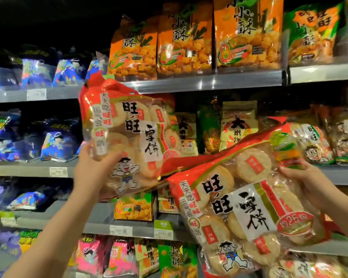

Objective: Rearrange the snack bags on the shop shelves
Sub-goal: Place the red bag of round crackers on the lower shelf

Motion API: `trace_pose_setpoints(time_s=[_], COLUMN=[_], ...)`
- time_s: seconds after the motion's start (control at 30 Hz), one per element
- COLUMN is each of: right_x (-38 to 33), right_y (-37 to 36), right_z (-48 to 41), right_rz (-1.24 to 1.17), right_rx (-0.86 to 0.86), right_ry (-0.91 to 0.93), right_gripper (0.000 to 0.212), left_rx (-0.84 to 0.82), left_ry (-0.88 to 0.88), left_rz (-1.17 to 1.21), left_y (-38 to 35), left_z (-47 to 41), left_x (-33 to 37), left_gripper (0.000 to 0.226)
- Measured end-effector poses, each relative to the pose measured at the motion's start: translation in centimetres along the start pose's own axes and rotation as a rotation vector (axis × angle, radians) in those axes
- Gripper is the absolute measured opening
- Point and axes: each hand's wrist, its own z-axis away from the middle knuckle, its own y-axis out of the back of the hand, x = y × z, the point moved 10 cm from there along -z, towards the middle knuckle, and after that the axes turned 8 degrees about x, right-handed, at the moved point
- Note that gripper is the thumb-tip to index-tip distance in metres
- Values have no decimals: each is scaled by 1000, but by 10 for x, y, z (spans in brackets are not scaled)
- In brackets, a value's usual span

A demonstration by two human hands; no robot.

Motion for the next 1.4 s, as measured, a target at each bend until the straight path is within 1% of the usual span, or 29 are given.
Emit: trace_pose_setpoints(time_s=[0.03,0.1,0.13,0.17,0.2,0.23,0.27,0.37,0.43,0.53,0.57,0.6,0.63,0.7,0.77,0.8,0.83,0.87,0.93,0.97,1.0,1.03,1.07,1.13,1.2,1.23,1.27,1.33,1.4], right_x=[2,10,14,18,21,22,24,27,29,37,42,49,57,73,89,100,111,125,151,165,181,198,215,247,280,298,317,351,381], right_y=[-7,-24,-34,-43,-52,-60,-64,-76,-81,-89,-90,-88,-85,-75,-64,-58,-51,-45,-27,-15,-3,10,24,50,74,86,96,106,114], right_z=[1,5,6,8,10,13,11,10,7,8,9,9,9,7,9,9,10,13,18,22,27,32,37,45,50,51,52,51,48], right_rz=[0,33,42,41,25,15,17,42,43,33,31,35,50,64,60,59,55,52,42,57,85,121,163,248,252,228,203,187,219], right_rx=[-33,-93,-131,-177,-220,-234,-247,-284,-307,-388,-414,-432,-437,-428,-414,-410,-408,-403,-364,-332,-300,-278,-263,-233,-179,-148,-121,-118,-118], right_ry=[5,-7,-17,-35,-51,-58,-64,-52,-47,-48,-61,-82,-94,-106,-113,-115,-129,-153,-196,-218,-246,-269,-282,-307,-342,-354,-363,-380,-385], right_gripper=[88,87,80,64,40,23,22,27,29,30,36,43,45,36,35,39,50,52,51,47,44,46,57,76,84,86,87,79,70], left_rx=[2,-27,-59,-82,-96,-105,-107,-101,-143,-225,-240,-279,-335,-421,-447,-472,-508,-539,-568,-583,-600,-625,-648,-669,-679,-698,-729,-744,-721], left_ry=[-29,-104,-135,-158,-169,-175,-179,-208,-254,-308,-330,-354,-355,-351,-320,-295,-280,-268,-271,-288,-296,-281,-273,-171,-67,-32,-12,-43,-128], left_rz=[-42,-130,-165,-206,-250,-284,-304,-323,-364,-313,-298,-290,-305,-343,-422,-460,-470,-490,-566,-594,-593,-584,-583,-567,-514,-507,-511,-503,-525], left_y=[10,24,26,28,31,34,37,48,53,56,56,52,46,35,30,27,21,14,2,-5,-12,-20,-28,-38,-45,-49,-54,-69,-89], left_z=[5,15,20,23,27,28,30,30,31,37,41,46,51,60,66,71,76,83,98,105,113,120,127,134,139,142,145,153,162], left_x=[5,19,22,22,21,17,14,10,7,6,9,12,11,3,-12,-22,-36,-51,-76,-89,-102,-117,-131,-168,-209,-234,-257,-286,-304], left_gripper=[67,74,76,77,78,78,79,79,74,80,76,70,67,64,69,72,74,76,75,74,77,79,79,73,64,63,68,77,71])
